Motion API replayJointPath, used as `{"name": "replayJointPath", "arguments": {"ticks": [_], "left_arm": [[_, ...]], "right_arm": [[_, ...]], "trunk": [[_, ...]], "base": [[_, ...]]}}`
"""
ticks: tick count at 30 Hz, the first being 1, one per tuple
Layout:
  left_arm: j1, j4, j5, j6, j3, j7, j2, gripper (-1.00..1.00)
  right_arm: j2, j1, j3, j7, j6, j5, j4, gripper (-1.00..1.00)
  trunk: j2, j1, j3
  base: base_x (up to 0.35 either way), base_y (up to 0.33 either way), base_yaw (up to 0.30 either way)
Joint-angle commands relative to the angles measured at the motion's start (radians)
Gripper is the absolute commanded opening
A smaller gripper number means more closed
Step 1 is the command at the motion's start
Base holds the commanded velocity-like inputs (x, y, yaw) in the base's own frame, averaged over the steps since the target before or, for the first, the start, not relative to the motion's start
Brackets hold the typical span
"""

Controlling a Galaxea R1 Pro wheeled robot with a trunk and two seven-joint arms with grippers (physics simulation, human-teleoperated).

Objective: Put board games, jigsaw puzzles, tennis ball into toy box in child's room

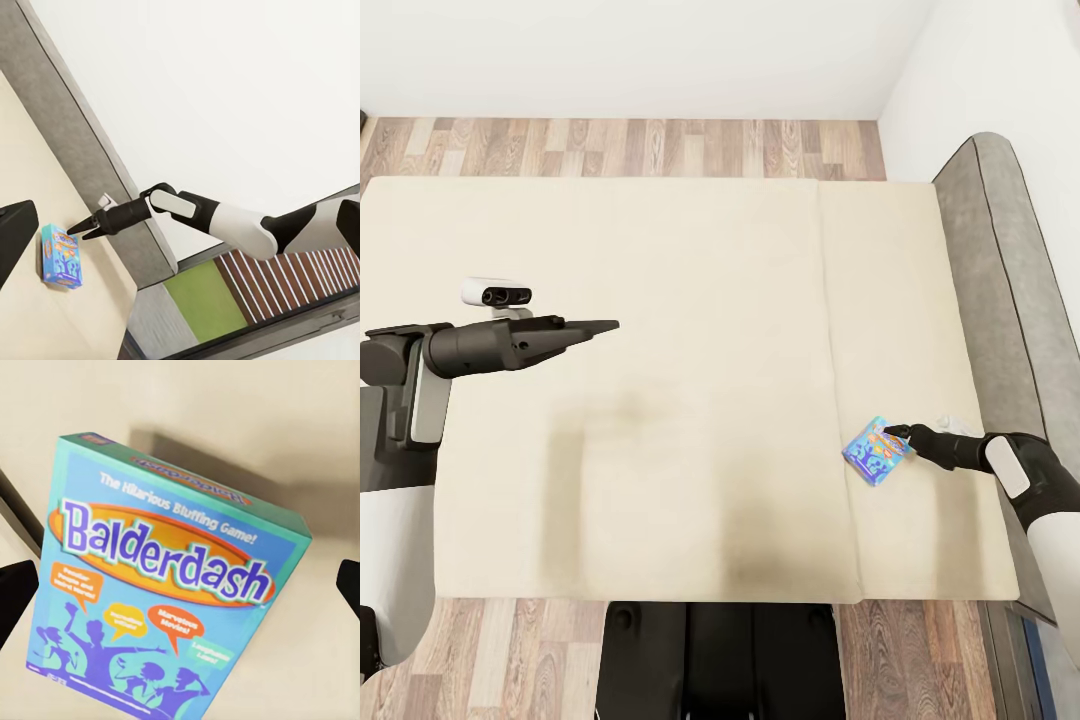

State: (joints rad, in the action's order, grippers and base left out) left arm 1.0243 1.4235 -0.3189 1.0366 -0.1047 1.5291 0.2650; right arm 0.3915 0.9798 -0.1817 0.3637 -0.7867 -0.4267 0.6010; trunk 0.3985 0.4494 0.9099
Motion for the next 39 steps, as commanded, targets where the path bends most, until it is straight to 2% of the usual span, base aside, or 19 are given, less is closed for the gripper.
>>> {"name": "replayJointPath", "arguments": {"ticks": [1,39], "left_arm": [[0.000,0.000,0.000,0.011,0.000,0.003,0.000,1.00],[0.000,0.000,0.000,0.011,0.000,0.003,0.000,1.00]], "right_arm": [[0.000,0.000,-0.004,0.004,-0.005,0.003,0.000,1.00],[-0.005,0.000,-0.007,0.000,0.007,0.004,-0.045,1.00]], "trunk": [[0.002,0.001,0.001],[0.002,0.001,0.001]], "base": [[0.000,0.000,0.000],[0.000,0.000,0.000]]}}
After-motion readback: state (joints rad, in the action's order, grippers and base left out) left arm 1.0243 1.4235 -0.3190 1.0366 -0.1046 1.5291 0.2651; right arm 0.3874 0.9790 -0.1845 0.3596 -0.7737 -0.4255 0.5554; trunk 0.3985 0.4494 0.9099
